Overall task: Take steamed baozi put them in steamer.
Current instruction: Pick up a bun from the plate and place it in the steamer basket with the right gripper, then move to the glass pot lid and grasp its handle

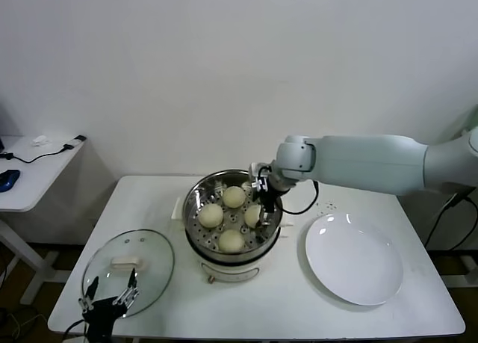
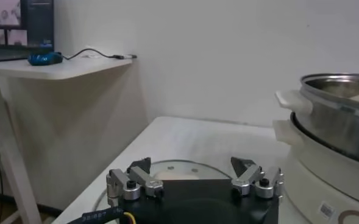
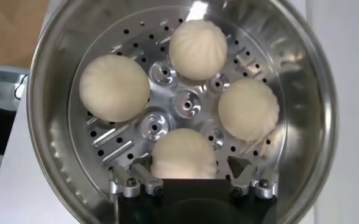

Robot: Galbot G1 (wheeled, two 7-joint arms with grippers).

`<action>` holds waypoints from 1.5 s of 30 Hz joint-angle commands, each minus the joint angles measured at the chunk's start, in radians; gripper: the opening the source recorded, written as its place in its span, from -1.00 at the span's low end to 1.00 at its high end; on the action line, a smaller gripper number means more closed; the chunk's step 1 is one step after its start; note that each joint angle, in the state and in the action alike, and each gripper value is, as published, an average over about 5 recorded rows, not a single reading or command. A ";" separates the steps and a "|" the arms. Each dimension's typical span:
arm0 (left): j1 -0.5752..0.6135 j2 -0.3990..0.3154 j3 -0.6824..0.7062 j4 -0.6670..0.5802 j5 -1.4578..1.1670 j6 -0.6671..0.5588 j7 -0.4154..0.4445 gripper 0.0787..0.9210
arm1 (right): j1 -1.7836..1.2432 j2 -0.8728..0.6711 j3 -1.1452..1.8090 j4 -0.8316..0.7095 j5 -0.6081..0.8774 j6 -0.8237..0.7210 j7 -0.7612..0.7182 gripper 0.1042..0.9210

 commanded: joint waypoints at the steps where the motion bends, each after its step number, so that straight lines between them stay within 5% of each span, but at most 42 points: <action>1: 0.000 0.001 -0.003 -0.002 -0.002 0.003 0.002 0.77 | 0.108 -0.089 0.077 -0.029 0.063 0.121 -0.166 0.76; 7: -0.001 0.004 -0.005 -0.012 -0.004 0.013 0.005 0.77 | 0.159 -0.222 0.177 -0.044 0.167 0.122 -0.145 0.76; 12: 0.003 0.007 -0.006 -0.022 -0.002 0.019 0.009 0.77 | 0.041 -0.361 0.398 -0.043 0.200 0.126 0.091 0.76; 20: 0.010 0.011 -0.013 -0.034 -0.003 0.016 0.011 0.77 | -0.516 -0.573 1.053 0.051 0.110 0.150 0.544 0.76; 27: -0.010 0.048 -0.041 -0.025 -0.014 -0.016 -0.007 0.77 | -1.146 -0.725 1.614 0.186 0.012 0.226 0.684 0.76; 35: -0.033 0.102 -0.047 -0.024 0.003 -0.025 0.009 0.77 | -1.939 -0.564 2.343 0.317 -0.133 0.330 0.586 0.76; 45: -0.013 0.145 -0.071 -0.002 0.145 -0.104 0.015 0.77 | -2.286 -0.220 2.495 0.341 -0.298 0.590 0.498 0.76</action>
